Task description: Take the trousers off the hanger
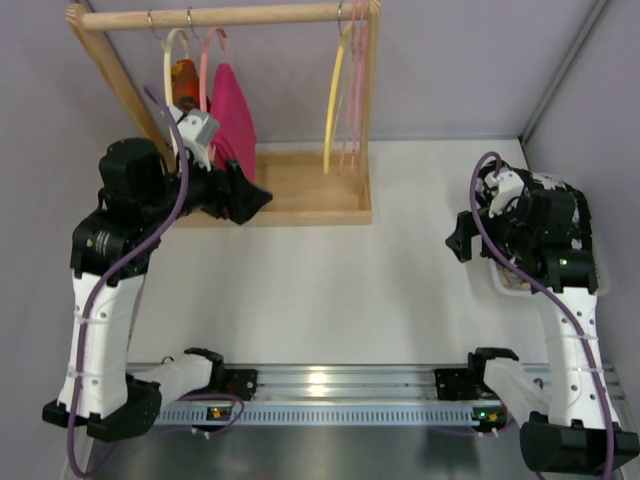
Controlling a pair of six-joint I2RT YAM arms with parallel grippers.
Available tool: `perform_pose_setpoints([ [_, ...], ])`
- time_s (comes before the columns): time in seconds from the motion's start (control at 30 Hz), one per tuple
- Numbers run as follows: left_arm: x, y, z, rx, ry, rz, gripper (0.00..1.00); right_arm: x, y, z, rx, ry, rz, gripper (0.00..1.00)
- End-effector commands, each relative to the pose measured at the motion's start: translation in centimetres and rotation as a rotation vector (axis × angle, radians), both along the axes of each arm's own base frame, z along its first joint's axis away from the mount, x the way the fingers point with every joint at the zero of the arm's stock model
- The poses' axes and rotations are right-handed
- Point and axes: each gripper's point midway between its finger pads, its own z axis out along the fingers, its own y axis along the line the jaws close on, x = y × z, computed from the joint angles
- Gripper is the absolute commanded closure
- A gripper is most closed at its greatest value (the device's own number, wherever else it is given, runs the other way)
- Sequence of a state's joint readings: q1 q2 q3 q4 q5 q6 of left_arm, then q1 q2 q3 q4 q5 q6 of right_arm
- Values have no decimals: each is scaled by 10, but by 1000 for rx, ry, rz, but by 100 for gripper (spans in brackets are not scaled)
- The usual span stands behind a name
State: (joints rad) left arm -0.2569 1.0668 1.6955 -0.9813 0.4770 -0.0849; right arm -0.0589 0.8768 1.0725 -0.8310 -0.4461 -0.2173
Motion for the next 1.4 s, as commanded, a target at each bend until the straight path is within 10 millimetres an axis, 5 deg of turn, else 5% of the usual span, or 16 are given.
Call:
perform_pose_setpoints([
  [0.0,34,-10,54,-152,-59,67,11,1,4,9,2,-29,26,1],
  [0.03,37,-8,79,-181,-111,80,11,1,4,9,1,-31,28,1],
  [0.13,59,-5,110,-252,-145,143,12,0,3,10,-4,-30,26,1],
  [0.37,97,22,125,-328,-144,323,14,0,2,10,-12,-28,20,1],
  [0.6,100,52,143,-380,-223,473,18,1,2,7,-10,-21,20,1],
  [0.83,114,81,128,-347,-206,643,23,1,1,8,-14,-25,20,1],
  [1.37,160,89,72,-247,-82,703,26,2,1,5,-11,-18,18,1],
])
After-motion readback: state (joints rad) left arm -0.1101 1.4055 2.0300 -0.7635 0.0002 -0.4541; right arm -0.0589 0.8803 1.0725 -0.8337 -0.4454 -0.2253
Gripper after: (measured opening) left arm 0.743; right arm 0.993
